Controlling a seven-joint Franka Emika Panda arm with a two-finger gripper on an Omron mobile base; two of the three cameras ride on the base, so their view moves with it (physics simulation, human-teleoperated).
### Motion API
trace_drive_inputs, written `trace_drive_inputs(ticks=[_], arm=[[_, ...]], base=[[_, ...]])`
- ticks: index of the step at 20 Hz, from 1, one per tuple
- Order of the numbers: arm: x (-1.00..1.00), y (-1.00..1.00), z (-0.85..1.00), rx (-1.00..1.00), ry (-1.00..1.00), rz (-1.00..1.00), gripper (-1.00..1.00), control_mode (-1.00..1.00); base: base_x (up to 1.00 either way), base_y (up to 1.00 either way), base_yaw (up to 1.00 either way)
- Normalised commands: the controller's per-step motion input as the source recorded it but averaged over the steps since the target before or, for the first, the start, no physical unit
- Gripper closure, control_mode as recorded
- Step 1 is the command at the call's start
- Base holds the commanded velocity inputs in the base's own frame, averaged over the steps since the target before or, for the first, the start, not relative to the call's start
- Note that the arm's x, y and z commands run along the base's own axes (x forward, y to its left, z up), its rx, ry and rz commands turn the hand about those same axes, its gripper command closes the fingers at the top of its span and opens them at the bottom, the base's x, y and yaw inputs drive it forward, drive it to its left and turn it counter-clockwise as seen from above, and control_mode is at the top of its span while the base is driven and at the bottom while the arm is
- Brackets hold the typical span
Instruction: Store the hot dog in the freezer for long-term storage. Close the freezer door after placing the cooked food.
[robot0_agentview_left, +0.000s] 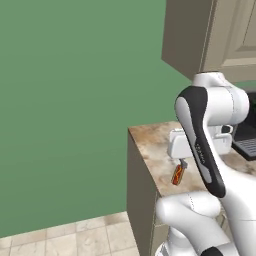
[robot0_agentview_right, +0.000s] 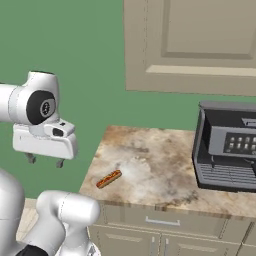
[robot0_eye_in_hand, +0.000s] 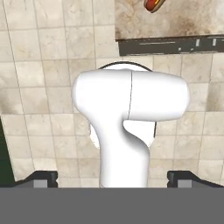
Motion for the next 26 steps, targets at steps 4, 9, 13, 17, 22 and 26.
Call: trace_drive_inputs(ticks=[4,9,13,17,22,26], arm=[[0.00,0.01,-0.16,0.00,-0.03,-0.07,-1.00,-1.00],[0.03,0.00,-0.46,0.00,-0.17,-0.21,-1.00,-1.00],[0.39,0.00,-0.49,0.00,-0.13,-0.36,-1.00,-1.00],[0.50,-0.01,-0.39,0.00,-0.04,-0.37,-1.00,-1.00],[0.51,-0.02,-0.23,0.00,0.00,-0.24,-1.00,-1.00],[0.69,-0.29,-0.21,0.00,0.00,-0.06,-1.00,-1.00]], base=[[0.00,0.12,-0.03],[0.00,0.00,0.00],[0.00,0.00,0.00],[0.00,0.00,0.00],[0.00,0.00,0.00],[0.00,0.00,0.00]])
